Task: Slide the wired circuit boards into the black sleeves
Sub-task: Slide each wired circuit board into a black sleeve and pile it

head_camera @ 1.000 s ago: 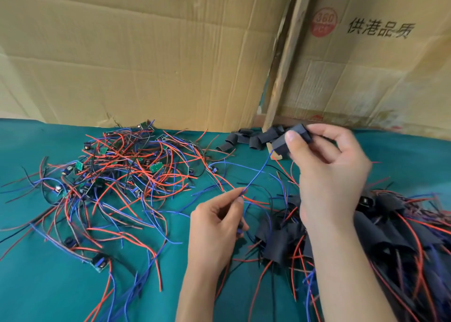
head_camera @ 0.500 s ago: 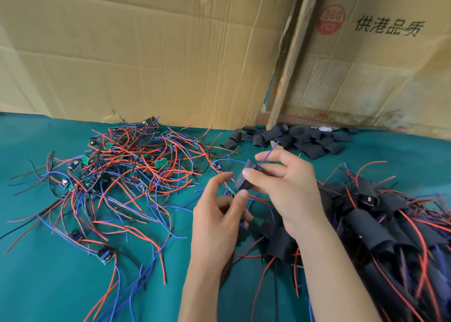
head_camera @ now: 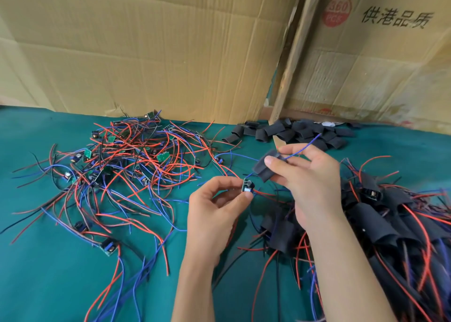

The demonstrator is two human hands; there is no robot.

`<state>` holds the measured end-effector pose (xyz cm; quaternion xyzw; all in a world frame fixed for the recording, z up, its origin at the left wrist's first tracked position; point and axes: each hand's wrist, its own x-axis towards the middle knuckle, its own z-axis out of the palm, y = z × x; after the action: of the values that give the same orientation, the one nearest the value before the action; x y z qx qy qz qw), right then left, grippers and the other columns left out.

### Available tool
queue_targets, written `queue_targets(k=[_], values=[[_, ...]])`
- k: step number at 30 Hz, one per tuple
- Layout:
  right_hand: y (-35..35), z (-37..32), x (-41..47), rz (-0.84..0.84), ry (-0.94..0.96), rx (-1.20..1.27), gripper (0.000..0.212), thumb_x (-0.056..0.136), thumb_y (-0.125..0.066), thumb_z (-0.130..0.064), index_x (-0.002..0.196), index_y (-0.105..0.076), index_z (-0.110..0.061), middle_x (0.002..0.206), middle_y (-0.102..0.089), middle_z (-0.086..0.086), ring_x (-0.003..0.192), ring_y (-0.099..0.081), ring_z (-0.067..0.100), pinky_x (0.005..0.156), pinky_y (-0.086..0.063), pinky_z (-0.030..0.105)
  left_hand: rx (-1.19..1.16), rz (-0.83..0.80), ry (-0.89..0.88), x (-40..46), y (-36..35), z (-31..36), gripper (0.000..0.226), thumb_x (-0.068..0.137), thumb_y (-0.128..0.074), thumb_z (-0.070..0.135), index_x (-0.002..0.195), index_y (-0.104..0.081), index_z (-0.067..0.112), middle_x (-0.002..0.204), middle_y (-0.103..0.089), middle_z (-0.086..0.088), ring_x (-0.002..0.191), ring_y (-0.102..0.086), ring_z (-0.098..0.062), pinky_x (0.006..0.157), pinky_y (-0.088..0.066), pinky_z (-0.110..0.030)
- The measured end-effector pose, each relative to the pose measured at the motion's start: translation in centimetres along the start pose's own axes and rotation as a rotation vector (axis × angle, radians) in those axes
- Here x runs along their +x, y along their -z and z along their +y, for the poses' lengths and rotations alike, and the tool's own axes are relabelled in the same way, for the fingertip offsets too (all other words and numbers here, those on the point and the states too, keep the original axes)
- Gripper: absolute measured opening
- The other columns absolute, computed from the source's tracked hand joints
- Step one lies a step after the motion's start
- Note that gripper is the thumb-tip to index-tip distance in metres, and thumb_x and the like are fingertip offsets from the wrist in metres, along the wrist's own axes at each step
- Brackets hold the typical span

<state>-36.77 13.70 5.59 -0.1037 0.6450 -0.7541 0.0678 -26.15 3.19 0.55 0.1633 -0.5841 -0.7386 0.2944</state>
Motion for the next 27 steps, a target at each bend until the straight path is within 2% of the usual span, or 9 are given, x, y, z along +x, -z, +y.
queue_targets(k=[4,6,8,11,15,22,24,27], values=[[-0.54,0.28,-0.27,-0.116,-0.029,-0.032,0.025,0.077,-0.084,0.001,0.095,-0.068,-0.006,0.078,-0.077,0.011,0.076,-0.078,0.028,0.069,-0.063,0.035,0.041,0.059,-0.027,0.15,0.26,-0.16,0.019,0.078,-0.081,-0.003,0.085,-0.078,0.014,0.083,-0.078,-0.003,0.074,-0.072,-0.013,0.071,-0.057,-0.023],[-0.56,0.35,-0.26,-0.112,-0.015,-0.048,0.026,0.076,-0.086,-0.002,0.095,-0.068,-0.006,0.079,-0.078,0.011,0.077,-0.078,0.027,0.072,-0.064,0.038,0.066,0.071,-0.035,0.23,0.36,-0.22,0.021,0.078,-0.081,0.000,0.087,-0.080,0.019,0.083,-0.078,-0.005,0.074,-0.072,-0.018,0.075,-0.061,-0.031],[-0.46,0.29,-0.26,-0.103,0.009,-0.086,0.026,0.076,-0.087,-0.005,0.094,-0.068,-0.008,0.079,-0.078,0.009,0.077,-0.078,0.027,0.076,-0.064,0.042,0.047,0.063,-0.030,0.25,0.30,-0.21,0.025,0.079,-0.080,0.000,0.088,-0.081,0.023,0.083,-0.078,-0.007,0.074,-0.072,-0.017,0.074,-0.061,-0.030],[-0.32,0.32,-0.30,-0.130,0.016,-0.146,0.028,0.076,-0.087,-0.007,0.096,-0.068,-0.010,0.080,-0.079,0.008,0.076,-0.078,0.027,0.077,-0.064,0.047,0.066,0.072,-0.032,0.35,0.20,-0.29,0.025,0.079,-0.078,-0.005,0.086,-0.081,0.020,0.083,-0.078,-0.006,0.076,-0.072,-0.016,0.075,-0.060,-0.026],[-0.41,0.27,-0.46,-0.149,0.003,-0.211,0.028,0.077,-0.087,-0.010,0.097,-0.068,-0.012,0.078,-0.079,0.007,0.071,-0.077,0.028,0.075,-0.064,0.051,0.049,0.085,-0.023,0.34,0.05,-0.49,0.021,0.085,-0.071,-0.010,0.095,-0.071,0.008,0.086,-0.077,-0.002,0.078,-0.076,-0.020,0.073,-0.061,-0.027],[-0.53,0.42,-0.51,-0.210,-0.070,-0.208,0.025,0.078,-0.085,-0.008,0.098,-0.070,-0.009,0.078,-0.078,0.012,0.078,-0.078,0.028,0.076,-0.065,0.046,0.124,0.149,-0.080,0.11,-0.15,-0.35,0.020,0.086,-0.072,-0.008,0.095,-0.063,0.007,0.079,-0.068,-0.003,0.071,-0.076,-0.024,0.064,-0.060,-0.030],[-0.56,0.43,-0.64,-0.240,-0.098,-0.173,0.024,0.080,-0.084,-0.007,0.099,-0.069,-0.007,0.079,-0.078,0.013,0.079,-0.078,0.027,0.074,-0.065,0.041,0.149,0.170,-0.095,0.20,-0.11,-0.38,0.019,0.085,-0.073,-0.006,0.093,-0.063,0.009,0.079,-0.068,-0.002,0.071,-0.076,-0.023,0.065,-0.061,-0.034],[-0.56,0.49,-0.65,-0.218,-0.104,-0.132,0.020,0.083,-0.082,-0.007,0.098,-0.068,-0.005,0.078,-0.078,0.013,0.076,-0.078,0.027,0.068,-0.064,0.034,0.108,0.187,-0.110,0.26,-0.20,-0.29,0.018,0.084,-0.075,-0.005,0.091,-0.064,0.007,0.080,-0.067,-0.006,0.070,-0.076,-0.025,0.063,-0.060,-0.030]])
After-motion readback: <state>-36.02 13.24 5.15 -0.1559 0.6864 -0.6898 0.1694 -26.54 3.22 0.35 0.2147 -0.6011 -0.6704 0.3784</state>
